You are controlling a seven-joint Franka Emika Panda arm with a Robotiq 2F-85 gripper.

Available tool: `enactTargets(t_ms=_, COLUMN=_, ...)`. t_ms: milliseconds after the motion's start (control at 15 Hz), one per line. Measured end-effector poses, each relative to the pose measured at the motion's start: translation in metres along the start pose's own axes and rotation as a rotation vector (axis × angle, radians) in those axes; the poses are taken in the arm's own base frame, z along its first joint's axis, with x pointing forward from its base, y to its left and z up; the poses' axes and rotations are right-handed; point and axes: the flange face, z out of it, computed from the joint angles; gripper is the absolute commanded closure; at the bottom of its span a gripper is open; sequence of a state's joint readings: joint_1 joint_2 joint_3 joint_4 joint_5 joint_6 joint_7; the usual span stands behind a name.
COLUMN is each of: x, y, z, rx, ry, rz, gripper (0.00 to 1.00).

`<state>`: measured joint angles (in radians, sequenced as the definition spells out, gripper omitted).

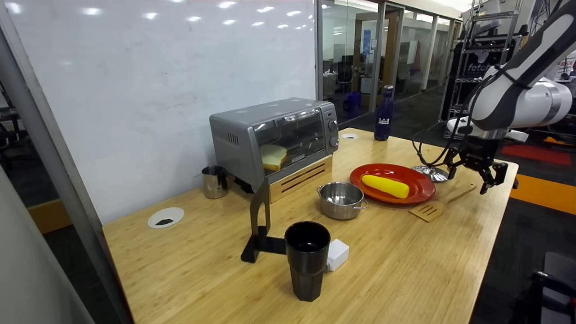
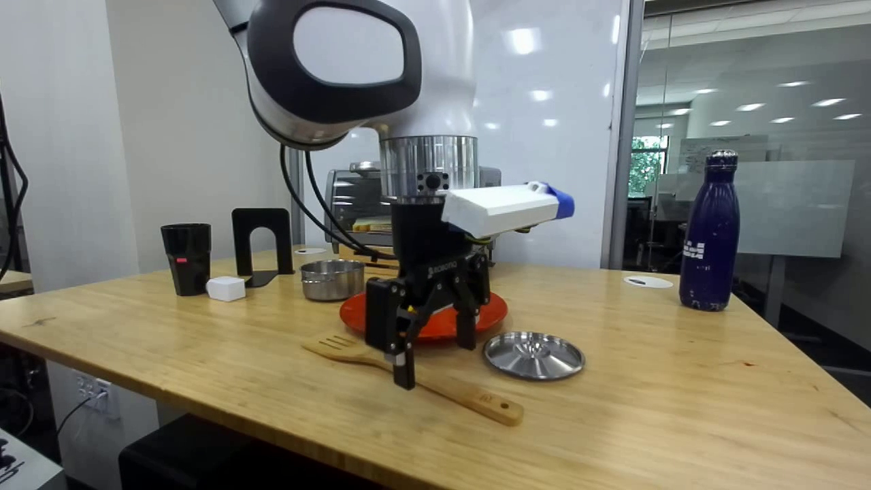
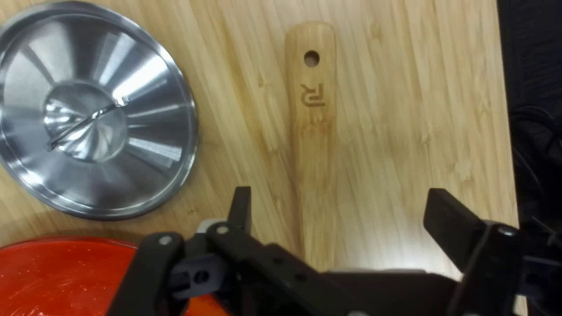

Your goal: Use the wooden cooking stick to pick up the yellow bottle

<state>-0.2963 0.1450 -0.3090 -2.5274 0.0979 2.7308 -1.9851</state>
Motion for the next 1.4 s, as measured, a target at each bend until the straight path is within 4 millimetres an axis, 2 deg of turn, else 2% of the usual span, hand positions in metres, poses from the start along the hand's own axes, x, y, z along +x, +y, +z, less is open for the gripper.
enactTargets(t_ms=600, x=-0.005, y=0.024, z=0.018, rx=0.011, ry=-0.006, rz=-0.028, gripper=0.0)
enactTargets(t_ms=933, x=0.007, y=0.03, z=0.026, rx=0.021, ry=-0.001, rz=-0.057, gripper=0.0)
enactTargets(t_ms=1400, x=0.017, y=0.033, z=0.027, rx=0.027, ry=-0.008, rz=-0.065, gripper=0.0)
